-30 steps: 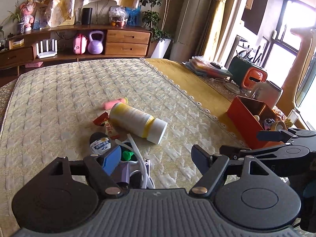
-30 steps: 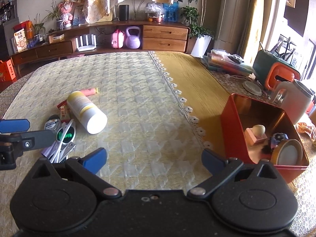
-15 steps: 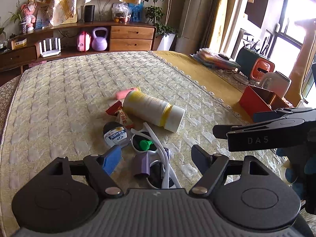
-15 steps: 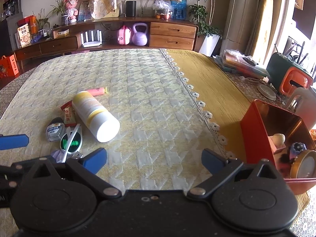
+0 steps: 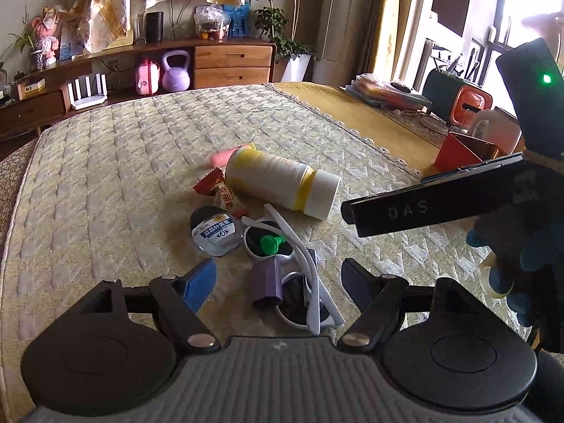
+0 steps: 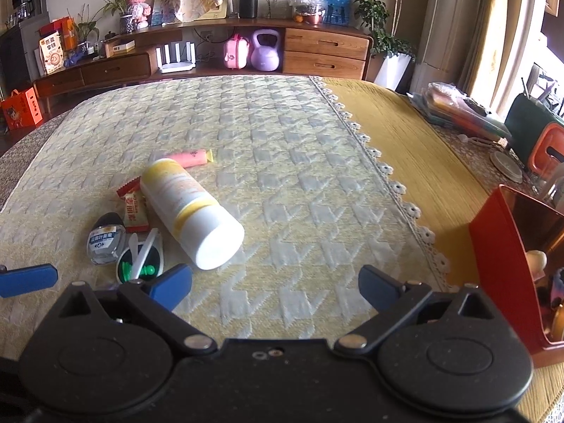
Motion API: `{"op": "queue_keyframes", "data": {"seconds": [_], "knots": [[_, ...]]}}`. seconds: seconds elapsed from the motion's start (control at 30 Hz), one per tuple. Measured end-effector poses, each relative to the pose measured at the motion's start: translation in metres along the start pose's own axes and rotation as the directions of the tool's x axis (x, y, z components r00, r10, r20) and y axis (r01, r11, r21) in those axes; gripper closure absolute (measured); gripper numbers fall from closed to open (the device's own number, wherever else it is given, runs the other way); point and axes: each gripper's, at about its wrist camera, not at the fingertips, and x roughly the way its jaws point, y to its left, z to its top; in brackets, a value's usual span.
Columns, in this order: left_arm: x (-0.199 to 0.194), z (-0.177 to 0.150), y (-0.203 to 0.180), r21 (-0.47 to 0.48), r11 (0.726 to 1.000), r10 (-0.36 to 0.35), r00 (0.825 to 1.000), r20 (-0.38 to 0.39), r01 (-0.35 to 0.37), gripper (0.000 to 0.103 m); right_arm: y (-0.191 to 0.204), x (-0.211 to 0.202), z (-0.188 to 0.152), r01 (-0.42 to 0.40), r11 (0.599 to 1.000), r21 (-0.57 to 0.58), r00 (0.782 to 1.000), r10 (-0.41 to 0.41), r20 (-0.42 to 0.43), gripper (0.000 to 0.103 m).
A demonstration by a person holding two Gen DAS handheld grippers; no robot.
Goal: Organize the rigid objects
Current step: 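Grasp the white-yellow bottle with the right tool while the left tool grasps the purple piece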
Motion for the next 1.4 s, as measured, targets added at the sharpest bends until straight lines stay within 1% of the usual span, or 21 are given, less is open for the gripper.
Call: {"op": "queue_keyframes", "data": {"seconds": [0.23, 0.43, 0.53, 0.7, 0.73, 0.77, 0.83, 0.87, 0.9, 1.0, 1.17, 1.23, 1.33, 1.4], "knots": [[0.006, -0.006, -0.003, 0.038, 0.999, 0.004, 1.0, -0.003, -0.004, 0.025, 0.01, 0.012, 0.006, -0.03, 0.999, -0.029, 1.0, 0.03, -0.009, 0.007], [0.01, -0.005, -0.003, 0.041, 0.999, -0.018, 1.0, 0.001, 0.018, 0.026, 0.012, 0.024, 0.011, -0.036, 0.999, -0.031, 0.999, 0.035, -0.022, 0.009], [0.01, -0.003, 0.002, 0.022, 0.999, -0.026, 1.0, -0.002, 0.026, 0.026, 0.013, 0.028, 0.013, -0.041, 0.999, -0.035, 0.999, 0.04, -0.023, 0.01], [0.011, 0.001, 0.012, -0.01, 1.0, -0.029, 1.0, -0.008, 0.029, 0.035, 0.015, 0.033, 0.015, -0.047, 0.998, -0.046, 0.999, 0.046, -0.025, 0.011], [0.011, 0.001, 0.015, -0.019, 0.999, -0.026, 1.0, -0.01, 0.026, 0.04, 0.015, 0.034, 0.016, -0.047, 0.998, -0.048, 0.999, 0.046, -0.026, 0.011], [0.012, 0.001, 0.017, -0.028, 0.999, -0.026, 1.0, -0.013, 0.026, 0.042, 0.016, 0.035, 0.016, -0.047, 0.998, -0.05, 0.999, 0.046, -0.027, 0.012], [0.014, 0.001, 0.021, -0.048, 0.998, -0.029, 0.999, -0.022, 0.028, 0.045, 0.018, 0.038, 0.017, -0.045, 0.998, -0.052, 0.999, 0.043, -0.03, 0.012], [0.016, 0.001, 0.022, -0.052, 0.998, -0.026, 0.999, -0.029, 0.025, 0.046, 0.019, 0.039, 0.017, -0.045, 0.998, -0.053, 0.999, 0.044, -0.031, 0.013], [0.017, 0.001, 0.023, -0.053, 0.998, -0.024, 0.999, -0.035, 0.022, 0.05, 0.019, 0.04, 0.017, -0.046, 0.997, -0.056, 0.998, 0.045, -0.033, 0.015], [0.023, -0.001, 0.024, -0.054, 0.998, -0.015, 0.998, -0.057, 0.012, 0.057, 0.024, 0.043, 0.018, -0.045, 0.997, -0.064, 0.998, 0.042, -0.037, 0.018], [0.025, -0.002, 0.024, -0.051, 0.999, -0.018, 0.999, -0.049, 0.016, 0.059, 0.031, 0.05, 0.019, -0.051, 0.995, -0.082, 0.998, 0.047, -0.051, 0.022], [0.025, -0.003, 0.022, -0.041, 0.999, -0.017, 0.999, -0.048, 0.015, 0.065, 0.033, 0.052, 0.02, -0.052, 0.995, -0.084, 0.998, 0.049, -0.047, 0.023], [0.026, -0.003, 0.019, -0.021, 1.0, -0.009, 0.999, -0.049, 0.008, 0.071, 0.035, 0.055, 0.023, -0.061, 0.994, -0.086, 0.997, 0.057, -0.048, 0.024], [0.026, -0.003, 0.018, -0.004, 1.0, 0.002, 0.999, -0.048, -0.002, 0.075, 0.035, 0.057, 0.026, -0.078, 0.993, -0.087, 0.996, 0.074, -0.051, 0.027]]}}
